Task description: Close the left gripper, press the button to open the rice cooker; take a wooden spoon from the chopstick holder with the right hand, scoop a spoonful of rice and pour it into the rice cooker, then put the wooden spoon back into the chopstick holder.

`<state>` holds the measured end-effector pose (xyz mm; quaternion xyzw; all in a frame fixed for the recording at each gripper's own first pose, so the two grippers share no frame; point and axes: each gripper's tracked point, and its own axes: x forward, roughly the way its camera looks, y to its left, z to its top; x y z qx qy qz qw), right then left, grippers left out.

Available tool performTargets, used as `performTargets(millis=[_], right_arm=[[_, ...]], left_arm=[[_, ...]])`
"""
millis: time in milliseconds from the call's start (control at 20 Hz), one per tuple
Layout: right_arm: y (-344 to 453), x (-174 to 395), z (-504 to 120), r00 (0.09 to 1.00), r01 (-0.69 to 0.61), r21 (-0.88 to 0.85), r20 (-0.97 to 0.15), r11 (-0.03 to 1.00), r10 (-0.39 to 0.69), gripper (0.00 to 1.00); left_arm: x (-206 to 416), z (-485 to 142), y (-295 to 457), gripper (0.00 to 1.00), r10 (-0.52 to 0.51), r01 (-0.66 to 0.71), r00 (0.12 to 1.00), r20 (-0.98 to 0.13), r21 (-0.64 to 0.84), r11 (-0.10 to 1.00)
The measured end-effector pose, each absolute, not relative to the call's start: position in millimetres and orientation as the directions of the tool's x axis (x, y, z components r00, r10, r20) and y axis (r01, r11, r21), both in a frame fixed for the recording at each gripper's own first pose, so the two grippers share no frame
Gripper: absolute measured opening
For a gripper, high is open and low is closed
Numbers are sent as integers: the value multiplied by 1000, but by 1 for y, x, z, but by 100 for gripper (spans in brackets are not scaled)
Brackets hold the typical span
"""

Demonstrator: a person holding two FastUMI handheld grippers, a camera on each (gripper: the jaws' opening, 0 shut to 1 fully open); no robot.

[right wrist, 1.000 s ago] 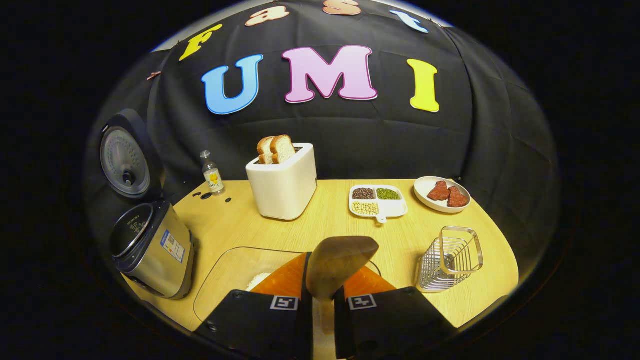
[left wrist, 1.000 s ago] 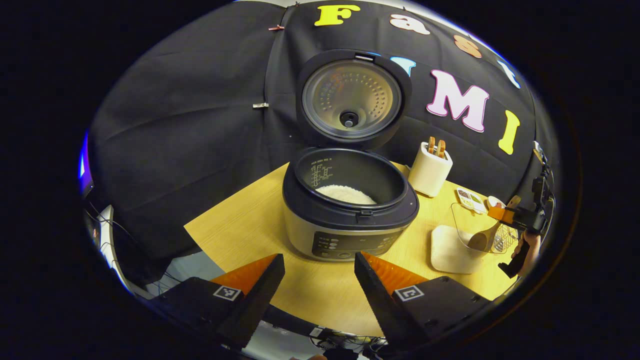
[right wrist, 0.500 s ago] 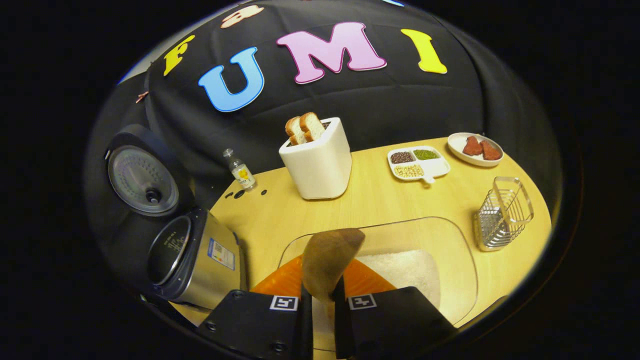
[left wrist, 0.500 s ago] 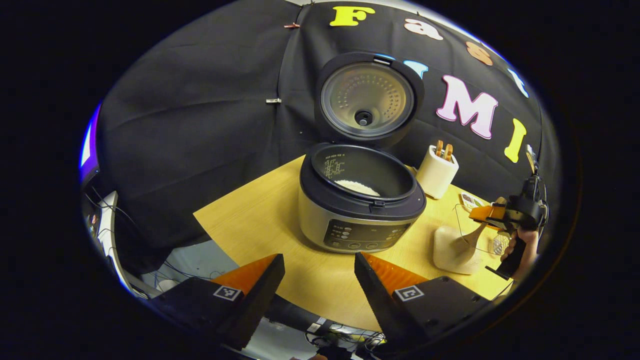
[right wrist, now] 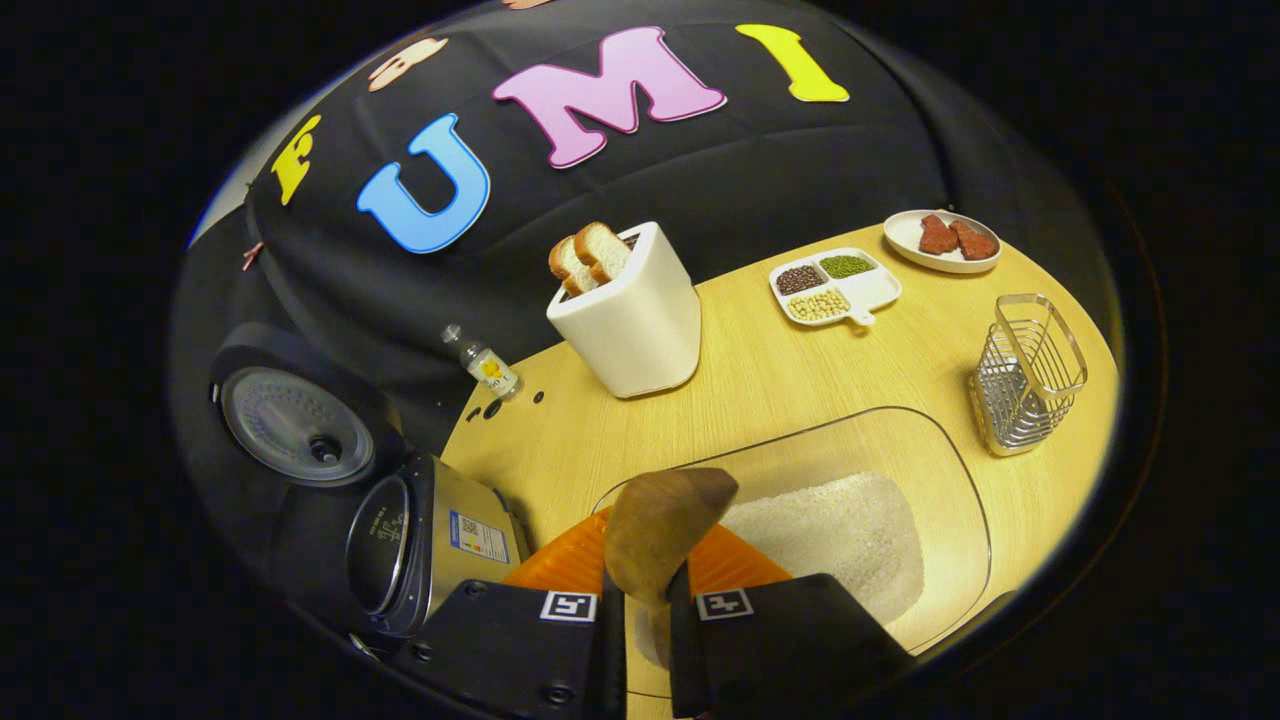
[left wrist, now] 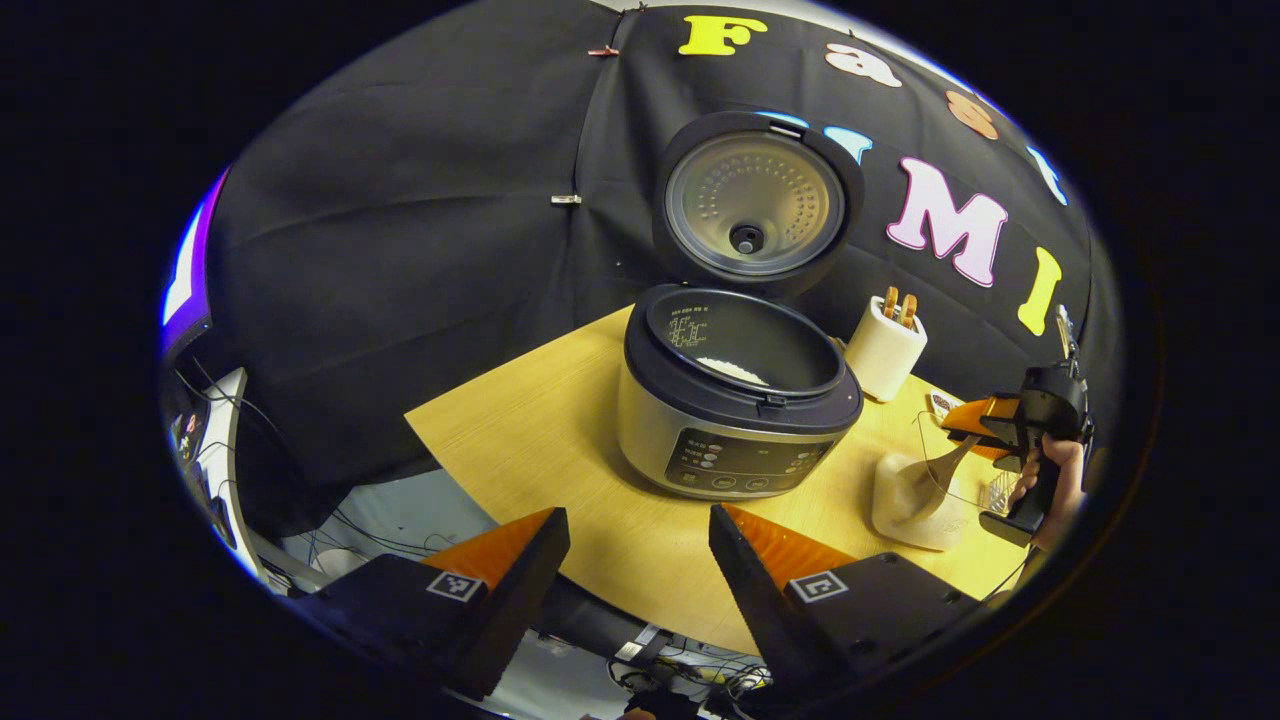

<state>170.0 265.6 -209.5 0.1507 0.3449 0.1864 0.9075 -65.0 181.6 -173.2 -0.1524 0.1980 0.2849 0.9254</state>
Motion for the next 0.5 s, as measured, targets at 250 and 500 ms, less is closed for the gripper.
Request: performTargets(millis=[250,500], right_arm=[[230,174,-196,718,-130,463,-566,877,405,21],[201,183,-174,745,-44,546,-540,837,391,22]], left_arm=[[-61,-161,186,95,472,-579,769,-431,-158,800],[-55,-149,184,95,468,-561,786,-405,-148,814]])
